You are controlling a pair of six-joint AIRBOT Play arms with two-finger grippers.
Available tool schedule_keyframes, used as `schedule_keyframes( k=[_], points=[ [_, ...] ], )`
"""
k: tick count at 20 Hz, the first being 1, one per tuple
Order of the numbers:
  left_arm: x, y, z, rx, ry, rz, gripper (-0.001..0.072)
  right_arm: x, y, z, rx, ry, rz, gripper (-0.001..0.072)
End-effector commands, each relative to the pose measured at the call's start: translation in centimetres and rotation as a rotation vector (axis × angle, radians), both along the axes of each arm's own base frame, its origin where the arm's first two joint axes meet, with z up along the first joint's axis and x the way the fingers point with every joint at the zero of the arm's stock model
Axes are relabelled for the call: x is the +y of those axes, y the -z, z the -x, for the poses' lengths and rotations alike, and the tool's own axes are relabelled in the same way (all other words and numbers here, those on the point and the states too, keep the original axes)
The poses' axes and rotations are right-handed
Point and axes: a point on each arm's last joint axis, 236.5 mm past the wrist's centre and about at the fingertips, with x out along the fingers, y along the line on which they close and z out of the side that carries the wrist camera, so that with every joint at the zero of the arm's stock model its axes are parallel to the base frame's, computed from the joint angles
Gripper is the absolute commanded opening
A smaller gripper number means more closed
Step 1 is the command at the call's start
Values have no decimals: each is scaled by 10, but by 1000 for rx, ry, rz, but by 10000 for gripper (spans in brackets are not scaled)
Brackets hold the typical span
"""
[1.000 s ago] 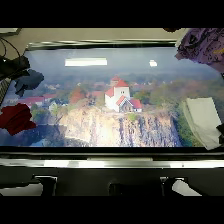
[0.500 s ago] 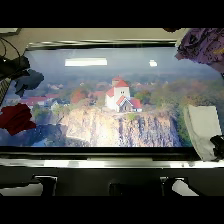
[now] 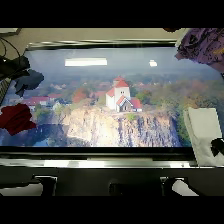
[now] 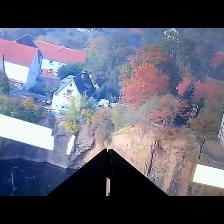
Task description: Fold the clothes and pants, and hang the long-sleeved shirts on hangers.
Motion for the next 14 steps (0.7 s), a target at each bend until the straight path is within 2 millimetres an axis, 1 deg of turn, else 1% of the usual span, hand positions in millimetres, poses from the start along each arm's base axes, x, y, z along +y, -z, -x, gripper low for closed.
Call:
schedule_keyframes(
  k=[1, 2, 3, 4, 5, 6, 7, 8, 9, 10, 11, 12, 13, 14],
  points=[
    [1, 0, 0, -1, -2, 0, 19, -14, -15, -15, -35, -64, 25, 568],
    [1, 0, 0, -1, -2, 0, 19, -25, -30, -30, -83, -68, 61, 568],
    [1, 0, 0, -1, -2, 0, 19, -35, -49, -56, -185, -71, 98, 546],
    [1, 0, 0, 0, -2, 0, 19, -40, -70, -91, -324, -90, 112, 518],
    [1, 0, 0, 0, -1, 0, 19, -39, -96, -138, -520, -122, 107, 448],
    [1, 0, 0, 0, -1, 0, 19, -29, -125, -186, -715, -171, 90, 357],
    [0, 0, 1, 2, -1, 0, 19, -10, -159, -234, -903, -237, 73, 357],
    [0, -1, 5, 12, 0, 0, 18, 15, -189, -270, -1037, -305, 53, 354],
    [0, -2, 8, 17, 0, 0, 18, 48, -213, -300, -1129, -378, 27, 349],
    [0, -6, 11, 13, 1, 0, 18, 83, -227, -319, -1177, -451, -4, 345],
    [-1, -12, 15, 0, 2, -1, 18, 127, -233, -334, -1196, -538, -51, 344],
    [-1, -21, 19, -19, 3, -4, 18, 169, -233, -342, -1196, -619, -106, 342],
    [0, -31, 23, -43, 13, -15, 18, 217, -230, -346, -1181, -726, -161, 339],
    [0, -40, 28, -65, 30, -27, 18, 264, -228, -345, -1163, -843, -209, 295]
  ],
)
